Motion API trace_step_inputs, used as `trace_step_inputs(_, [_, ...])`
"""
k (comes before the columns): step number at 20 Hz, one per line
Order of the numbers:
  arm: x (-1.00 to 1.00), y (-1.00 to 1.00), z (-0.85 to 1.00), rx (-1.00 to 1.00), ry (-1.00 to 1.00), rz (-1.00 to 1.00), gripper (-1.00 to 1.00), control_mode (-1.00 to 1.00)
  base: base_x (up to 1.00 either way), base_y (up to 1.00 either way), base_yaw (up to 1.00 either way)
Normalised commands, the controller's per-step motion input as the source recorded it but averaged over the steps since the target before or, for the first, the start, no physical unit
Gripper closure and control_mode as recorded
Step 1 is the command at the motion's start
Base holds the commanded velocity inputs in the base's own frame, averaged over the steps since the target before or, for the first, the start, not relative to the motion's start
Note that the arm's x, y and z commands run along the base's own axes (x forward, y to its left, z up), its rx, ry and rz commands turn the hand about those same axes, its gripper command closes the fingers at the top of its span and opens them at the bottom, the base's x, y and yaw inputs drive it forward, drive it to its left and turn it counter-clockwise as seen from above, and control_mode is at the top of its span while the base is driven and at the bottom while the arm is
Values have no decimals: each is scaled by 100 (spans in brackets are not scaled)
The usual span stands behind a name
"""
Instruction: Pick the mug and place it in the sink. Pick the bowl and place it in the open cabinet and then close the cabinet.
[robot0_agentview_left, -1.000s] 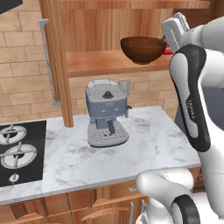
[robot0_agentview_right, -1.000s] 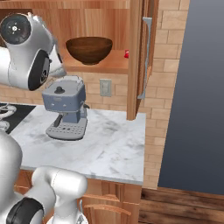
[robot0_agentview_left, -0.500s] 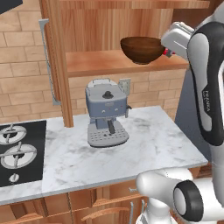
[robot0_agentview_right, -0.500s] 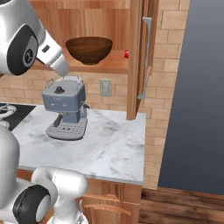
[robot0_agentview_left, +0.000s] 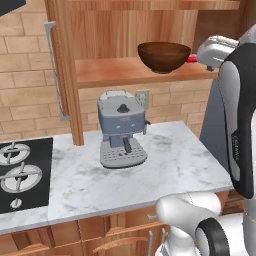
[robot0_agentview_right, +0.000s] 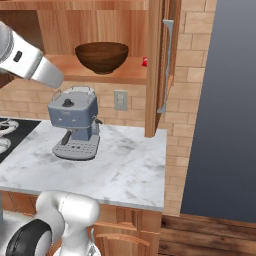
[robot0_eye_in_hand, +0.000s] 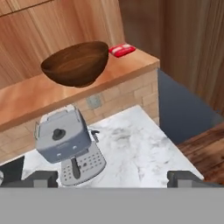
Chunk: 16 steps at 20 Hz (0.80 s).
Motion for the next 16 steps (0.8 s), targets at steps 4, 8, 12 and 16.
trace_step_inputs(4, [-100, -31, 3, -21, -18, 4, -100, -100, 0, 0, 0])
trace_step_inputs(8, [-100, -18, 0, -25, -5, 10, -100, -100, 0, 0, 0])
trace_step_inputs(12, [-88, -39, -11, -15, -12, 13, -100, -100, 0, 0, 0])
trace_step_inputs(16, [-33, -80, -21, -2, -7, 23, -100, -100, 0, 0, 0])
